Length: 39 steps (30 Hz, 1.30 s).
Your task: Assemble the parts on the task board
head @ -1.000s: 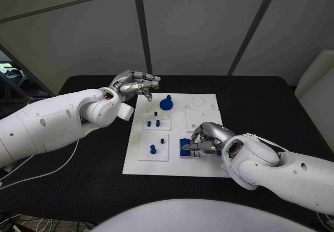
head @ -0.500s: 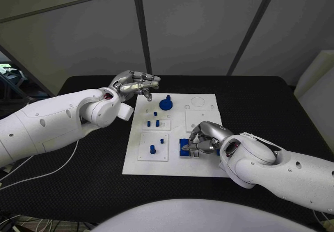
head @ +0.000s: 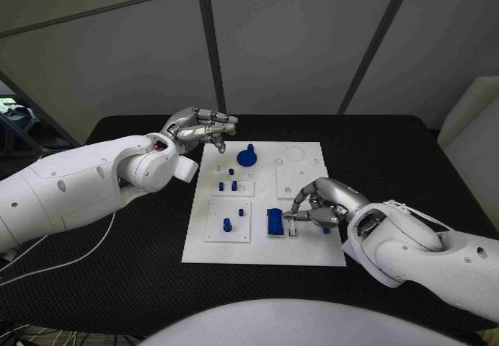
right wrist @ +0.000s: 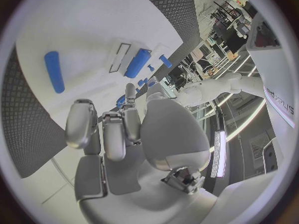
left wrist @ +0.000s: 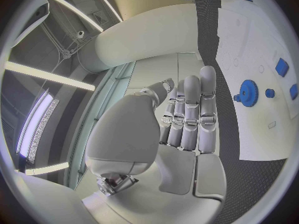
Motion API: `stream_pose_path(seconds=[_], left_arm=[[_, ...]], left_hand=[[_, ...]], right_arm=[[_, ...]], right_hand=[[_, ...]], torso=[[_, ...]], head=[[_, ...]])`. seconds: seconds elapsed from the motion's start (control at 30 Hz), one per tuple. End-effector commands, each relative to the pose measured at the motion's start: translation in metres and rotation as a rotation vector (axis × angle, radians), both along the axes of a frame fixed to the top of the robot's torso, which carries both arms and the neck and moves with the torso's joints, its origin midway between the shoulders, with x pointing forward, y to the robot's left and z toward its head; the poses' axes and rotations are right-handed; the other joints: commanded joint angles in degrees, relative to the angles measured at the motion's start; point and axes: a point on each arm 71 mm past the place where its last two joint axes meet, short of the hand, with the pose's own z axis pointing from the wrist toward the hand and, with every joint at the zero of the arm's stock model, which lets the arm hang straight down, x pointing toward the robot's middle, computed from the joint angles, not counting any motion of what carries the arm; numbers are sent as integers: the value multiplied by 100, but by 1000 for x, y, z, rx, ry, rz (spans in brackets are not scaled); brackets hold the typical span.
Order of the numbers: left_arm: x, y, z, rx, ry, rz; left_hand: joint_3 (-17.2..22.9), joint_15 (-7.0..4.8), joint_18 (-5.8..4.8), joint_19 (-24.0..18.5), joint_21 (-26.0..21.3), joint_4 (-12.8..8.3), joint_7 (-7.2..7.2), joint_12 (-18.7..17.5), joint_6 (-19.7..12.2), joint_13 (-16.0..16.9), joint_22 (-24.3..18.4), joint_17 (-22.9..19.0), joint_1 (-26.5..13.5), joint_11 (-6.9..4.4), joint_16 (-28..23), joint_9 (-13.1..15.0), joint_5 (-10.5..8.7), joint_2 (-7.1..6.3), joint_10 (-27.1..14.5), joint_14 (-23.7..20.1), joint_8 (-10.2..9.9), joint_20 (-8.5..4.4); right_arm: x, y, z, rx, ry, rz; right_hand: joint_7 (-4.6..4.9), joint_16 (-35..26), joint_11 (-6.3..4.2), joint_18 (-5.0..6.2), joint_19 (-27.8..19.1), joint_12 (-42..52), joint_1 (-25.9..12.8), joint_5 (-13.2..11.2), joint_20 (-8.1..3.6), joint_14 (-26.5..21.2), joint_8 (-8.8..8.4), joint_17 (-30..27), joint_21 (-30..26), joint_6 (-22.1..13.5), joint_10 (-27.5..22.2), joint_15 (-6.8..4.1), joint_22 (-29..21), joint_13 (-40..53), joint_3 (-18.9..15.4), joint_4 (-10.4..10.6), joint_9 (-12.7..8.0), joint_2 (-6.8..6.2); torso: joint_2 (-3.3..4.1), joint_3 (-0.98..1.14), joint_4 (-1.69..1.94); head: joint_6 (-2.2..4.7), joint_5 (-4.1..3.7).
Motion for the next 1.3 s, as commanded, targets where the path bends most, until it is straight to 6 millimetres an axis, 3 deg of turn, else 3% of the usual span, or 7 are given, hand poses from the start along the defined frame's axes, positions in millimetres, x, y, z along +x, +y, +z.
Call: stream_pose_path(seconds=[0.03,0.27,0.37,0.47,0.7,0.93,1.3], left_arm=[[0,0,1,-8,-3,-5],[0,-1,1,-8,-4,-4],[0,-1,1,-8,-4,-5],[0,-1,1,-8,-4,-5],[0,0,1,-8,-4,-4],[-1,0,0,-9,-3,-7],[-1,1,0,-8,-2,-5]], left_hand=[[-36,2,-72,-37,-39,10,10,32,-45,7,-9,-6,-22,2,24,4,-25,29,-35,-17,25,12],[-36,2,-72,-37,-39,10,10,32,-45,7,-9,-6,-22,2,24,4,-25,29,-35,-17,25,12],[-36,2,-72,-37,-39,10,10,32,-45,7,-9,-6,-22,2,24,4,-25,29,-35,-17,25,12],[-36,2,-72,-37,-39,10,10,32,-45,7,-9,-6,-22,2,24,4,-25,29,-35,-17,25,12],[-36,2,-72,-37,-39,10,10,32,-45,7,-9,-6,-22,2,24,4,-25,29,-35,-17,25,12],[-36,2,-72,-37,-39,10,10,32,-45,7,-9,-6,-22,2,24,4,-25,29,-35,-17,25,12],[-40,3,-71,-37,-42,14,9,51,-53,9,-11,-13,-27,2,30,4,-24,32,-49,-19,34,14]], right_arm=[[-1,-17,7,68,-3,-21],[-1,-57,7,-84,-11,-54],[-2,-66,6,-138,0,-64],[-1,-71,3,-190,12,-72],[2,-72,-3,-272,11,-78],[7,-65,-12,-291,18,-86],[3,-55,-28,-305,60,-62]], right_hand=[[29,-23,36,-11,-41,-51,29,56,20,503,-114,1098,-33,-67,-28,58,-16,-215,3,12,-43,24],[86,-40,80,-6,-55,-170,306,7,59,496,-398,1068,-56,-66,-77,95,-35,-288,52,-89,-183,94],[92,-53,87,-3,-62,-187,295,3,66,490,-443,1045,-66,-41,-82,102,-48,-298,32,-72,-209,88],[82,-59,83,-2,-60,-165,284,53,72,488,-482,1037,-68,41,-63,103,-46,-280,3,-46,-236,84],[65,-63,70,-3,-51,-149,287,96,71,487,-513,1031,-64,126,-48,95,-35,-264,-34,-31,-255,55],[66,-67,70,-1,-55,-156,279,101,69,486,-528,1024,-71,142,-50,93,-43,-267,-52,-21,-263,40],[49,-66,58,-2,-51,-146,283,138,65,487,-541,1028,-71,210,-41,86,-40,-256,-60,0,-270,59]], torso=[[-9,-2,-15],[-11,-5,-30],[-9,1,-33],[-10,3,-37],[-10,7,-31],[-2,-3,6],[0,-4,-20]], head=[[30,-48],[76,-163],[117,-188],[107,-228],[99,-267],[98,-291],[76,-251]])
